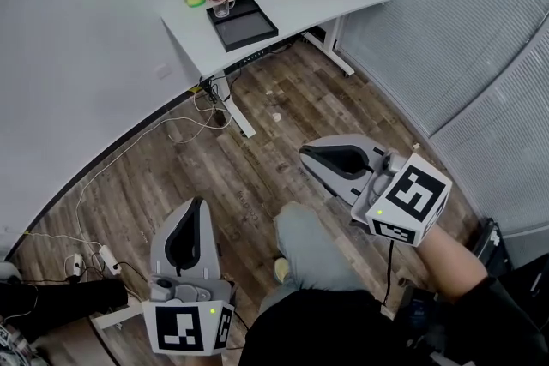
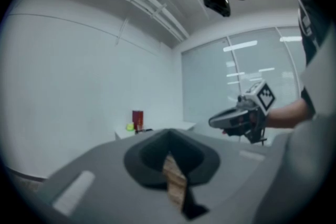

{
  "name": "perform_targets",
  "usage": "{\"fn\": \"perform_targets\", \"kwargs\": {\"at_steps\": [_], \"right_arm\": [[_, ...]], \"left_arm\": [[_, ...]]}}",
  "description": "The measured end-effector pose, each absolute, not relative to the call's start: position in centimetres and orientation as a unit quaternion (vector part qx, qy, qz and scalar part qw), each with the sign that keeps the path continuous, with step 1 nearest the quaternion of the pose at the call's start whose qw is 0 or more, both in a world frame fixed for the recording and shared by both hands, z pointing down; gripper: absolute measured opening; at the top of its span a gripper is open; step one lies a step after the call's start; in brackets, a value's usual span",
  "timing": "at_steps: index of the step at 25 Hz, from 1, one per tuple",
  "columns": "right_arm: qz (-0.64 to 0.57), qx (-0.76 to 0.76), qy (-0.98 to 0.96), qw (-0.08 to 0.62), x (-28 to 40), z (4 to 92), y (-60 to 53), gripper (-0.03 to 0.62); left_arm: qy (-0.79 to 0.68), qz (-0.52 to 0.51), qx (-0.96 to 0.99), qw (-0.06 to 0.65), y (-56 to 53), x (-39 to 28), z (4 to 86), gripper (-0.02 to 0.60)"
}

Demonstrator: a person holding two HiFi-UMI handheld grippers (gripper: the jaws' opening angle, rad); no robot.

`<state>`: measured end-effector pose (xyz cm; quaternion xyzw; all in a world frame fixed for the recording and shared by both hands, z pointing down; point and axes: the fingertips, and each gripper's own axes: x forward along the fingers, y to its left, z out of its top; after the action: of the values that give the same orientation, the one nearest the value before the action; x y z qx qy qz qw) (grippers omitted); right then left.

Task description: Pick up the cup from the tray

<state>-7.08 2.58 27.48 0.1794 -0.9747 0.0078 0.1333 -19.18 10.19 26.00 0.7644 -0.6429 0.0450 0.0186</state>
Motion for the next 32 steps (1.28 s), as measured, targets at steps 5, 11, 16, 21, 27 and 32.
{"fn": "perform_targets", "kwargs": {"at_steps": [5, 11, 16, 21, 27, 32], "right_arm": [[0.006, 0.185, -0.975, 0.123, -7.0, 27.1, 2.4, 0.006], [0.000, 0.189, -0.975, 0.118, -6.9, 26.9, 2.4, 0.006], [-0.007, 0.182, -0.977, 0.108, -7.9, 26.3, 1.2, 0.006], [-0.009, 0.178, -0.978, 0.105, -7.9, 26.4, -1.4, 0.006], [0.000, 0.171, -0.980, 0.099, -9.0, 27.5, -6.8, 0.006], [0.021, 0.171, -0.980, 0.100, -8.8, 29.2, -14.8, 0.006]], "left_arm": [[-0.645, 0.051, 0.762, 0.013, 10.9, -19.5, 25.7, -0.003], [-0.645, 0.051, 0.762, 0.002, 10.8, -19.7, 25.2, -0.003], [-0.651, 0.053, 0.757, -0.010, 10.0, -20.6, 24.6, -0.003], [-0.654, 0.059, 0.755, -0.010, 7.6, -20.3, 24.9, -0.003], [-0.654, 0.069, 0.753, -0.007, 2.1, -21.3, 25.7, -0.003], [-0.649, 0.083, 0.757, 0.000, -6.3, -21.1, 26.5, -0.003]]}}
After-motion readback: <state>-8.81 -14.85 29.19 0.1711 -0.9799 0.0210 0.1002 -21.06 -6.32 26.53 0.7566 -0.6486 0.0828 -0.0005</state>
